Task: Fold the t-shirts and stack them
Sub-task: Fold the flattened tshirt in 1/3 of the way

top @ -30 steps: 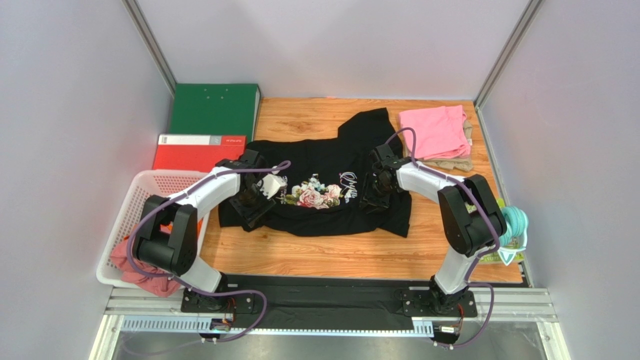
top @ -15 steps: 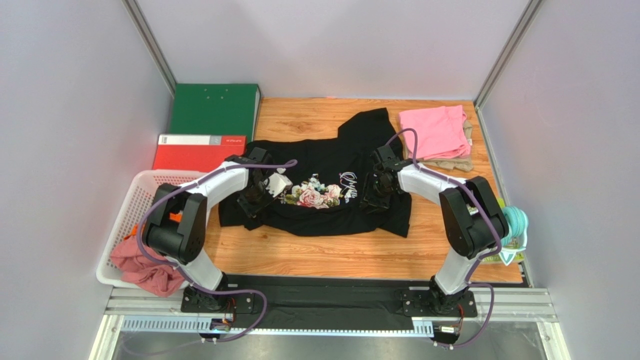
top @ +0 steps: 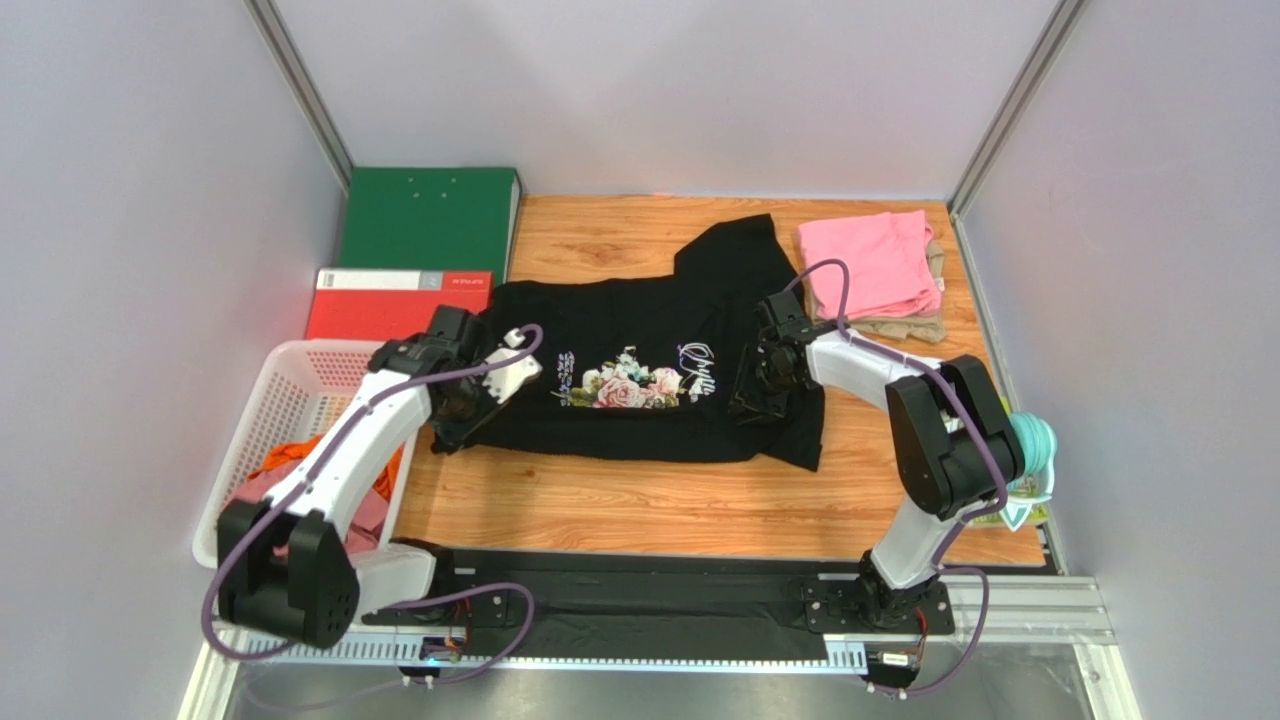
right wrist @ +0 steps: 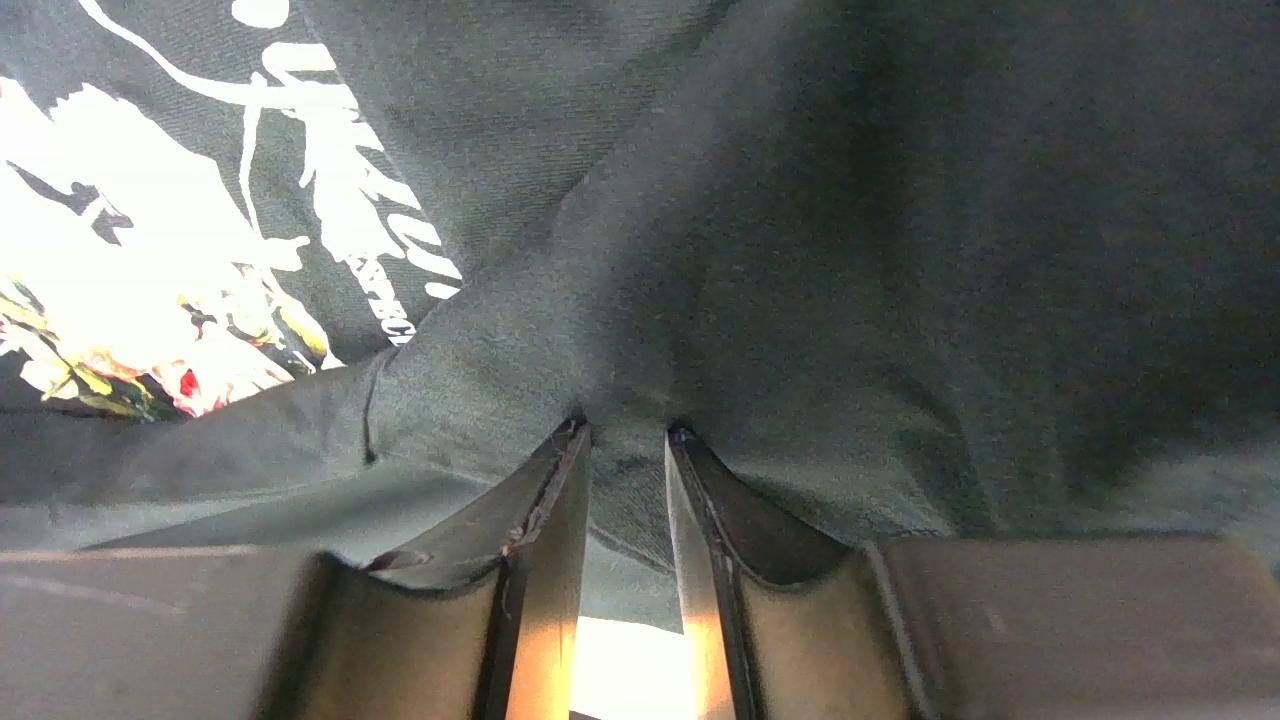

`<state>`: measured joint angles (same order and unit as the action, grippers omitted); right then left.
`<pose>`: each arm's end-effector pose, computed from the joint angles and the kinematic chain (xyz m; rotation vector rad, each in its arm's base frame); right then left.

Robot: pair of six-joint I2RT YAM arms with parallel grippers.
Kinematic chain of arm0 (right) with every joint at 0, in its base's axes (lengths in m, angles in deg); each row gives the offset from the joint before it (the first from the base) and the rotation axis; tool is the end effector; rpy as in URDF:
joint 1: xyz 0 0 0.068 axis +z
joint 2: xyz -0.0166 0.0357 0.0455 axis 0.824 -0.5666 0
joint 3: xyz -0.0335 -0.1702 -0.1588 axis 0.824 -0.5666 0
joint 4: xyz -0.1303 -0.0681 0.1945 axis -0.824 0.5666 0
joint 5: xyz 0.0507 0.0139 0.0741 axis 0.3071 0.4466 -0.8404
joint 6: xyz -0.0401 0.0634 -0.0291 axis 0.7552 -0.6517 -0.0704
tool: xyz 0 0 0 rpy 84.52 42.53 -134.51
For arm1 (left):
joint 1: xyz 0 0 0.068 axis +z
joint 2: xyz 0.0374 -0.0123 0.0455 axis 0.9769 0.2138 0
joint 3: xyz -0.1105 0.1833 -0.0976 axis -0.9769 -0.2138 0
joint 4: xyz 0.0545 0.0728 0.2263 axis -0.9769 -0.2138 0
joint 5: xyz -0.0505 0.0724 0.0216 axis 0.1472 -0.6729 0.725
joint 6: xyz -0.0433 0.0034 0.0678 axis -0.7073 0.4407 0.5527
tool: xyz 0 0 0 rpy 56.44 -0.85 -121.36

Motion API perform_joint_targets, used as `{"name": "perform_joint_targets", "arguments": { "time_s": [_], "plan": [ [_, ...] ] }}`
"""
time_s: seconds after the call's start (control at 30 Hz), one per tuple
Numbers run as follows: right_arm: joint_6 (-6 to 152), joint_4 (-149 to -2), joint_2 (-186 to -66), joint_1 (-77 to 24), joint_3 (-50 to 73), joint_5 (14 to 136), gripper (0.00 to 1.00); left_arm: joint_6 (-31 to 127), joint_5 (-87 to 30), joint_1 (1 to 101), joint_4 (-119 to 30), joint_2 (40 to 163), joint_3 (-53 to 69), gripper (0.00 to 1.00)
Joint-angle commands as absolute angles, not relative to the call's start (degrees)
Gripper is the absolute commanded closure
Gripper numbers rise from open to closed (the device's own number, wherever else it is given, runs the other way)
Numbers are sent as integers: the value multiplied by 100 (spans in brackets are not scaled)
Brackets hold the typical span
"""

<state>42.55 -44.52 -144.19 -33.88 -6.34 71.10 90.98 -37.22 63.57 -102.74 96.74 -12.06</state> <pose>0.2796 0.1255 0.0940 0.3614 2.9256 0.4712 0.2109 -0.0521 0.1709 1.1170 2.6598 0.0720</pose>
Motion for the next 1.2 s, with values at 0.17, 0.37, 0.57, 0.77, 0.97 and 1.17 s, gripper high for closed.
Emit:
{"name": "perform_joint_targets", "arguments": {
  "time_s": [0.17, 0.37, 0.57, 0.77, 0.97, 1.17],
  "plan": [
    [4505, -4654, -14714, -3624, -1114, 7929, 68, 10328, -4235, 7352, -10997, 8663, -1554, 100],
    [4557, -4680, -14679, -3729, -1272, 7964, 68, 10943, -4200, 7985, -11111, 8460, -1573, 100],
    [4698, -4487, -14294, -4028, -1439, 7964, 68, 11225, -3840, 8478, -11313, 8591, -1082, 99],
    [4549, -4083, -13521, -4028, -1457, 8052, 69, 10804, -2787, 8478, -11769, 9092, -37, 60],
    [4470, -3442, -12957, -3791, -755, 8096, 67, 10118, -1326, 8347, -12087, 9892, 1064, 26],
    [4338, -3081, -13000, -3361, -7, 8245, 62, 9573, -1598, 7389, -11577, 10551, 888, 28]
  ]
}}
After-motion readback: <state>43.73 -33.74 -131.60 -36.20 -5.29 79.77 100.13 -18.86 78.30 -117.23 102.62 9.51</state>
